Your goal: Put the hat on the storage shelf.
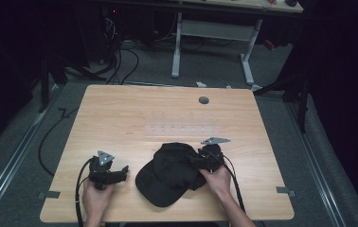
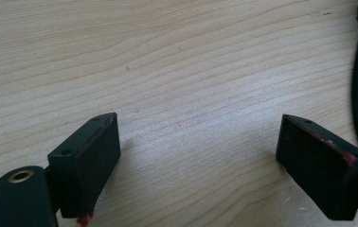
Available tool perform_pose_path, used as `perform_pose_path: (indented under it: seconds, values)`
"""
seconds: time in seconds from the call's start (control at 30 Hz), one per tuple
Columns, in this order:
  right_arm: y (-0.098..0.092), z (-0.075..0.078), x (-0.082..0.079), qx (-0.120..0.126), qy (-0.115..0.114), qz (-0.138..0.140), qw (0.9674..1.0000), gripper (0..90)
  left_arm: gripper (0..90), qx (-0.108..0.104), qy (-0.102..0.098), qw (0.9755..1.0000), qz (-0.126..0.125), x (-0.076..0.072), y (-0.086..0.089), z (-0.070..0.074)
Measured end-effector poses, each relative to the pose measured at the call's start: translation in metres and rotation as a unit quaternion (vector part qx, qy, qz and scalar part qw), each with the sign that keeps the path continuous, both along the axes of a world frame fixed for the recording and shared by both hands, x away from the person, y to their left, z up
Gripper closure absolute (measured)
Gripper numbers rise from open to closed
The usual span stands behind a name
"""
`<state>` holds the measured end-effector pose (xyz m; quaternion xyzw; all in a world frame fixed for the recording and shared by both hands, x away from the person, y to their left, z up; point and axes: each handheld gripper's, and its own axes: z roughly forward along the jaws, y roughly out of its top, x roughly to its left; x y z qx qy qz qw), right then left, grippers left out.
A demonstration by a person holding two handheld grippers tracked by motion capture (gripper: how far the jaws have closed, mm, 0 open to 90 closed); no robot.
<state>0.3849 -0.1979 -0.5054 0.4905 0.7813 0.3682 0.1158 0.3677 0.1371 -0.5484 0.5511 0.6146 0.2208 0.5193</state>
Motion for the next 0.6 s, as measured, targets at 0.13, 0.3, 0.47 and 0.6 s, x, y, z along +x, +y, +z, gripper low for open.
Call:
perform_pose_path:
  seconds: [0.13, 0.3, 0.47, 0.6]
  values:
    - [-0.001, -0.009, 0.002, 0.003, 0.023, 0.000, 0.9997, 37.8, 14.9, 0.000, -0.001, 1.0000, 0.001, 0.001, -0.001, 0.000]
    - [0.000, -0.016, -0.002, 0.009, 0.019, 0.012, 0.9997, 49.4, 18.2, 0.001, -0.003, 1.0000, -0.006, 0.000, -0.001, 0.000]
    - [-0.001, -0.018, -0.003, 0.008, 0.020, 0.028, 0.9994, 63.3, 18.0, -0.002, -0.004, 1.0000, -0.001, 0.000, -0.002, 0.000]
    - [-0.005, -0.017, -0.001, 0.022, 0.033, 0.039, 0.9985, 70.4, 16.6, -0.001, -0.002, 1.0000, -0.001, 0.001, -0.003, 0.000]
